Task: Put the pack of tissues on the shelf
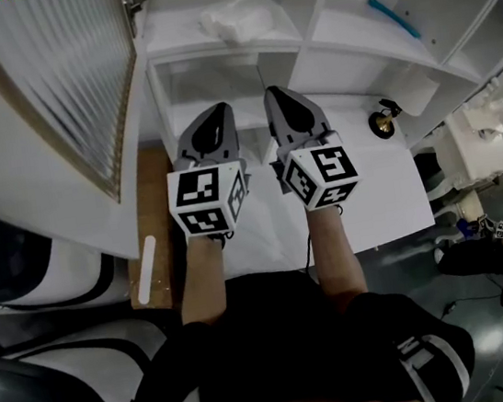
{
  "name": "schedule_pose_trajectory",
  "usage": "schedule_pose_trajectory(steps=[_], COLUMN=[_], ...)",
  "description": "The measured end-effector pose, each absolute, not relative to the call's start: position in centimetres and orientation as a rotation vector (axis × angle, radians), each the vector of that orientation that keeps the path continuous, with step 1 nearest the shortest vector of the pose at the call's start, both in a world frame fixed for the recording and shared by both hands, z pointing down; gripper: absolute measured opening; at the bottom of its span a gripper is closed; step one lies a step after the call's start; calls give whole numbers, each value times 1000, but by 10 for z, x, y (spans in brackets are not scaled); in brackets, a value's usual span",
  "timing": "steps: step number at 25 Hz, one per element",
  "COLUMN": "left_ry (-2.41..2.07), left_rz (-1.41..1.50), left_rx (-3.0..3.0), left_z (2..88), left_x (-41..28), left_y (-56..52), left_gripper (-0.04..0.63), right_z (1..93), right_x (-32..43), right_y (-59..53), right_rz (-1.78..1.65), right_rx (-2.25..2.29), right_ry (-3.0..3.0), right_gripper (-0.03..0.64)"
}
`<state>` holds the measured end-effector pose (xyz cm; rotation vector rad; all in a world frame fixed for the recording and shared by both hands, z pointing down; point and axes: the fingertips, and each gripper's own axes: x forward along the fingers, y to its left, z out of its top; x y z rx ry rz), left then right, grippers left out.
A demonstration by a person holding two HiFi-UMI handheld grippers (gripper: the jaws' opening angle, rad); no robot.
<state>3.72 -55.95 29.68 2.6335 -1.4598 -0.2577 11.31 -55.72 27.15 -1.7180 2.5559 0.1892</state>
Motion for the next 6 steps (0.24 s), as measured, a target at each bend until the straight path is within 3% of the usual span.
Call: schedule_pose_trajectory(steps=[6], left_ry=[-1455], left_rz=[-265], left_rx=[2640], left_z=[294], left_x=[38], left_y=[-561], left_gripper=[11], right_z=[270], right_x=[117], right_y=[-559], right_rz=[185], right_rx=[-1717], right_ry=[2553], right_gripper=[18])
